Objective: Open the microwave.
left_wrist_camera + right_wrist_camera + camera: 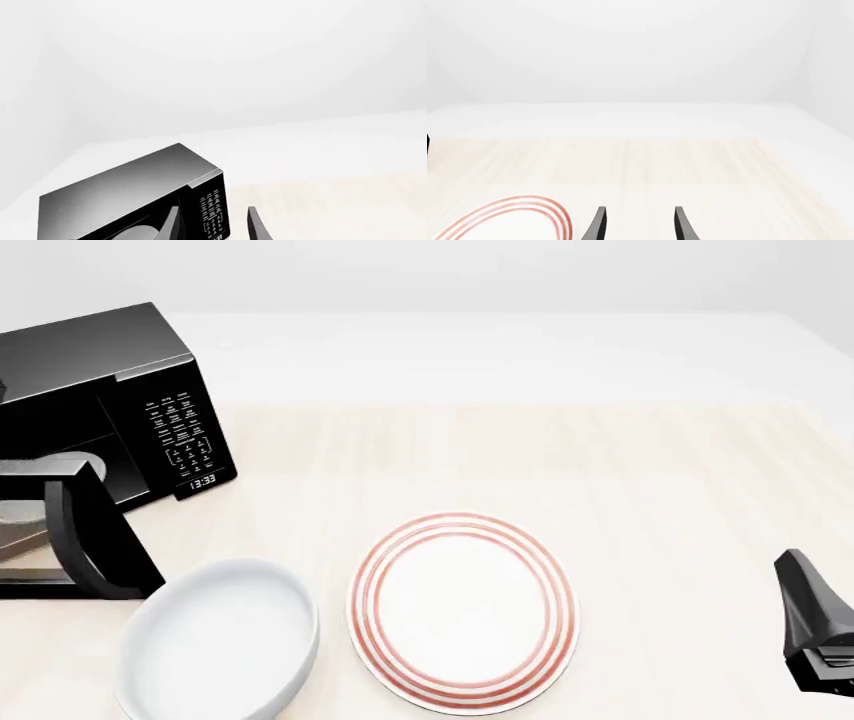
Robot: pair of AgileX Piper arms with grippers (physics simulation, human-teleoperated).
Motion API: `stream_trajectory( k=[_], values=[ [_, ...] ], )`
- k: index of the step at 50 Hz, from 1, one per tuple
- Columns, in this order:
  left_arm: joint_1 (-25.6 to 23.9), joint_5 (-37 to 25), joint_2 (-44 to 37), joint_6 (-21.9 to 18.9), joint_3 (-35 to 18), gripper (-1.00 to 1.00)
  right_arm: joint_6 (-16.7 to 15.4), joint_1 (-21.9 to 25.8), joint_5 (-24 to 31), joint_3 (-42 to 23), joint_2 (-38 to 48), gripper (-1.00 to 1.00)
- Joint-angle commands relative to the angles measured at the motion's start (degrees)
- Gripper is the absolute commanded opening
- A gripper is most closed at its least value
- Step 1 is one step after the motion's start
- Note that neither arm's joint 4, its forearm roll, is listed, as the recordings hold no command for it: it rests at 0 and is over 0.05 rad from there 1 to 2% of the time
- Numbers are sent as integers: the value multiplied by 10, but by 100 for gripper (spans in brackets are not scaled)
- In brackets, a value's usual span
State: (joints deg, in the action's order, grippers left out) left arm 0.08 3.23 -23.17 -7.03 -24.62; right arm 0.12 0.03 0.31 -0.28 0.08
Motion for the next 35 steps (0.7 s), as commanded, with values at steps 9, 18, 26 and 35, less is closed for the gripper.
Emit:
stream_trajectory(
  k=[9,18,26,35],
  values=[
    [-20,-28,-121,-12,-116,100,0,0,0,0,0,100],
    [-17,-73,-167,-3,-185,100,0,0,0,0,0,100],
    [-20,-91,-211,-44,-219,100,0,0,0,0,0,100],
    [-19,-123,-251,-44,-248,100,0,0,0,0,0,100]
  ],
)
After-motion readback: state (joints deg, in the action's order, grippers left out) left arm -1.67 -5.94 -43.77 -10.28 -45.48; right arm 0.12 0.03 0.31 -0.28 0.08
